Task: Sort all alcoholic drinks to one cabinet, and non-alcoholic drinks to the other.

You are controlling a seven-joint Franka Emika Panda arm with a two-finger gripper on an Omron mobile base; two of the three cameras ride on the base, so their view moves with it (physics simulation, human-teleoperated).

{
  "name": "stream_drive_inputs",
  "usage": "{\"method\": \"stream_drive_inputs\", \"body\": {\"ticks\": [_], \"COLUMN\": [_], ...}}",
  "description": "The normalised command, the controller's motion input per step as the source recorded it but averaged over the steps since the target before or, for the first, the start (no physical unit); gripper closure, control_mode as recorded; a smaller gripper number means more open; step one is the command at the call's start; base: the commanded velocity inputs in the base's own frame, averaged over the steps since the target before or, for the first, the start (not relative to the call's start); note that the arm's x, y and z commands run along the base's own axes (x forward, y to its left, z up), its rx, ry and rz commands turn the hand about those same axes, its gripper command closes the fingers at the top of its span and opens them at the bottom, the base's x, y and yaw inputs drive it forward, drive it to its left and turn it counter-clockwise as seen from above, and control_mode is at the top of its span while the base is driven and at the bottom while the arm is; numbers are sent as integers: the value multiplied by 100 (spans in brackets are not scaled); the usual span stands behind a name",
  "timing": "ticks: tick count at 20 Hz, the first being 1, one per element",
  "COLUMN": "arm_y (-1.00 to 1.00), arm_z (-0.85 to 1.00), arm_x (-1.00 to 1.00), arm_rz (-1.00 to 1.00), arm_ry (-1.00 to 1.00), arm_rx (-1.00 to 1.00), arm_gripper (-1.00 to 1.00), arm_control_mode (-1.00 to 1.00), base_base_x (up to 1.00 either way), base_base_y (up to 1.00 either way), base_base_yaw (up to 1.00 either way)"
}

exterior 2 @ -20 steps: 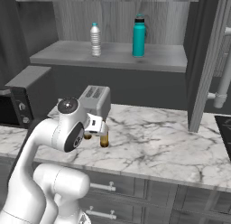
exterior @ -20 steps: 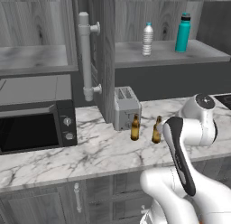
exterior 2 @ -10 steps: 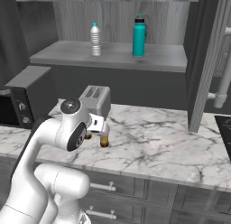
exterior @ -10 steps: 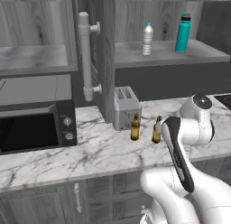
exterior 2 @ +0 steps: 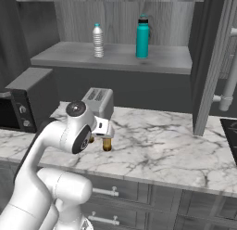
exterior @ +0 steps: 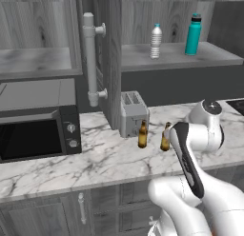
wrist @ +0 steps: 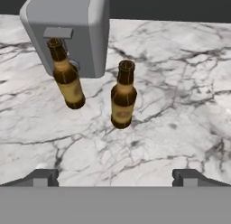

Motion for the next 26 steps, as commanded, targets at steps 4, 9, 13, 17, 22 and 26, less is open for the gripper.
{"method": "stream_drive_inputs", "body": {"ticks": [4, 9, 13, 17, 22, 26], "arm_y": [0, 0, -2, -2, -1, 0], "arm_z": [-9, -11, -9, -9, -10, -12], "arm_x": [11, 14, 12, 12, 13, 13], "arm_rz": [0, 0, 0, 0, 0, 0], "arm_ry": [0, 0, 0, 0, 0, 0], "arm_rx": [0, 0, 0, 0, 0, 0], "arm_gripper": [-100, -100, -100, -100, -100, -100], "arm_control_mode": [-100, -100, -100, -100, -100, -100], "base_base_x": [0, 0, 0, 0, 0, 0], "base_base_y": [0, 0, 0, 0, 0, 0], "base_base_yaw": [0, 0, 0, 0, 0, 0]}}
